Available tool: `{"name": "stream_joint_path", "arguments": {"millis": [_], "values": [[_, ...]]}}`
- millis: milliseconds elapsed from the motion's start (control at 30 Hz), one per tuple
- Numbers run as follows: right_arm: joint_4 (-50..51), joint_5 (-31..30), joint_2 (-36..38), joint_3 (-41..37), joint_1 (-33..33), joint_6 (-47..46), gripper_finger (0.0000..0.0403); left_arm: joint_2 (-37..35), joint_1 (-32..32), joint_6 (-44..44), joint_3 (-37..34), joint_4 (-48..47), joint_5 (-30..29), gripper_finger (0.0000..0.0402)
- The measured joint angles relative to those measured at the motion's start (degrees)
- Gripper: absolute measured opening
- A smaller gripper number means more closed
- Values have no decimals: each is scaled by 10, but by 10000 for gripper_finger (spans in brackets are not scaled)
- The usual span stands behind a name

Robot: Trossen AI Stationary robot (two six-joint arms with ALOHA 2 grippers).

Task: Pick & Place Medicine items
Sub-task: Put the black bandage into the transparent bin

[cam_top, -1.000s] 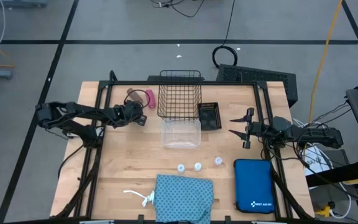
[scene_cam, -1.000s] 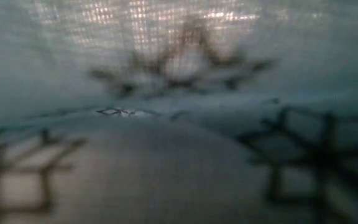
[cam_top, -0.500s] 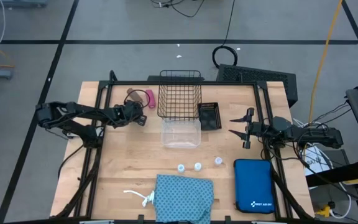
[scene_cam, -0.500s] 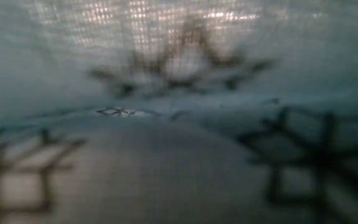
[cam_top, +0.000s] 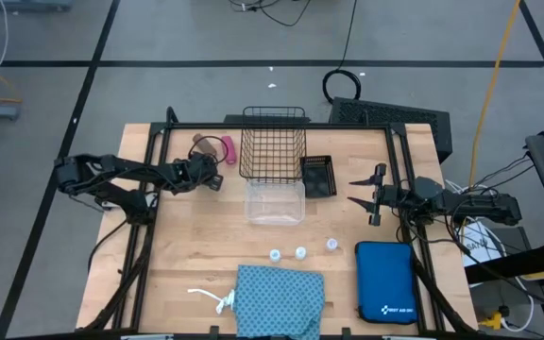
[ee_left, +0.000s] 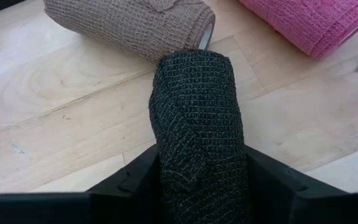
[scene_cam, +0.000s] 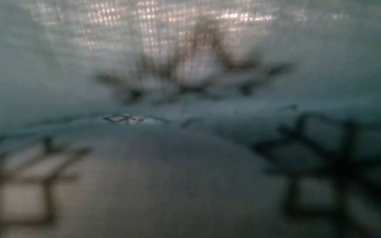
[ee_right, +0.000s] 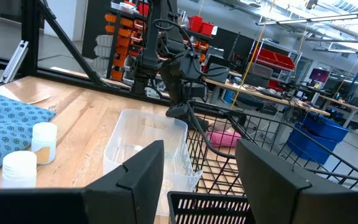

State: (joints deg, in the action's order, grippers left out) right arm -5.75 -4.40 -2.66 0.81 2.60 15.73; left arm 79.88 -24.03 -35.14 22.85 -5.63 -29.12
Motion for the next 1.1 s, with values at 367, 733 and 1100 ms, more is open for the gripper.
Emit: {"name": "stream_joint_path", "arguments": {"millis": [367, 733, 1100], "values": [[0, 0, 0, 0, 0, 0, 192, 0, 0, -1, 0, 0, 0, 207], [0, 0, 0, 0, 0, 0, 192, 0, 0, -1, 0, 0, 0, 209], [0, 0, 0, 0, 0, 0, 192, 0, 0, -1, 0, 0, 1, 204]]}}
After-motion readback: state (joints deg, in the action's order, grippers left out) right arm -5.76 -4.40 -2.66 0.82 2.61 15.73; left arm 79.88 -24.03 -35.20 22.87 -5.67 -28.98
